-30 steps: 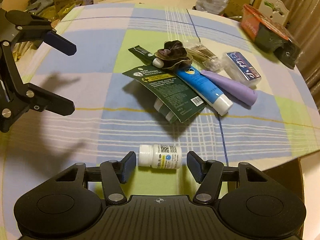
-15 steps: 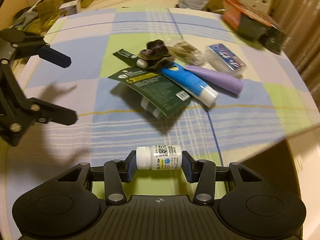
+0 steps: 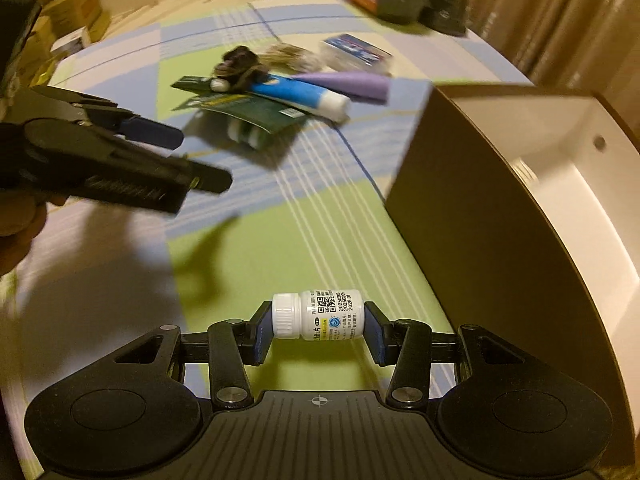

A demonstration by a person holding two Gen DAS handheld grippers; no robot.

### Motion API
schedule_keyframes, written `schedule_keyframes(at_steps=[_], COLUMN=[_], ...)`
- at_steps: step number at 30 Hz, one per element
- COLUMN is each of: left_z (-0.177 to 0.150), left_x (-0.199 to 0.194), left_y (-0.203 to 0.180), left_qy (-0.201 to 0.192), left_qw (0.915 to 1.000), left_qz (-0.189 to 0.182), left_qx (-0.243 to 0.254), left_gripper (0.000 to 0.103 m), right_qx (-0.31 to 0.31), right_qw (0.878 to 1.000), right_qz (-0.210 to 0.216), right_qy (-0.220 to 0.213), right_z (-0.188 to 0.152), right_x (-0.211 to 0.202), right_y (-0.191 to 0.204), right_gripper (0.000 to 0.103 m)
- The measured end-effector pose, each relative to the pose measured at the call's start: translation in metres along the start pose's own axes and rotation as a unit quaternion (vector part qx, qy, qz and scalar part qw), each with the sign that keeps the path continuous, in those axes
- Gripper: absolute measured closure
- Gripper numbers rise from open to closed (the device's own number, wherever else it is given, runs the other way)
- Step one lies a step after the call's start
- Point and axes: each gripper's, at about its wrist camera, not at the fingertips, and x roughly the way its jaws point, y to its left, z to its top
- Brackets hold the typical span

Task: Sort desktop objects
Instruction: 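Grasp the green-packaged tube with the left gripper while the right gripper holds the bottle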

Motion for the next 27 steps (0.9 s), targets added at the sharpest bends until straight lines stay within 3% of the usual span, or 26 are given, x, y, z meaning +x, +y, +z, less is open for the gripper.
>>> schedule_keyframes(at_steps=[2, 11, 13, 21, 27], left_z=[0.003, 0.012, 0.013, 0.009, 0.004], left_x=[0.006, 0.028, 0.032, 0.04, 0.026], left_y=[-0.005, -0.015, -0.017, -0.019, -0.015], left_qy=[-0.01, -0.033, -0.037, -0.041, -0.036], left_qw=[0.9998, 0.9954, 0.9947, 0.9944, 0.9965], left_qz=[0.015, 0.074, 0.081, 0.092, 0.075], left_qx=[-0.011, -0.051, -0.051, -0.031, 0.002], left_gripper=[0.048, 0.049, 0.054, 0.072, 0.073], right_qx=[0.01, 0.033, 0.038, 0.052, 0.067], right_qw=[1.0, 0.999, 0.999, 0.999, 0.998], right_qz=[-0.003, -0.011, -0.012, -0.012, -0.012], right_qy=[0.0, 0.002, 0.001, -0.003, -0.015], right_z=[-0.005, -0.025, -0.028, -0.036, -0.035], right_x=[-0.003, -0.012, -0.014, -0.017, -0.018], right_y=[-0.003, -0.017, -0.02, -0.022, -0.019], right_gripper=[0.057, 0.057, 0.057, 0.057, 0.057])
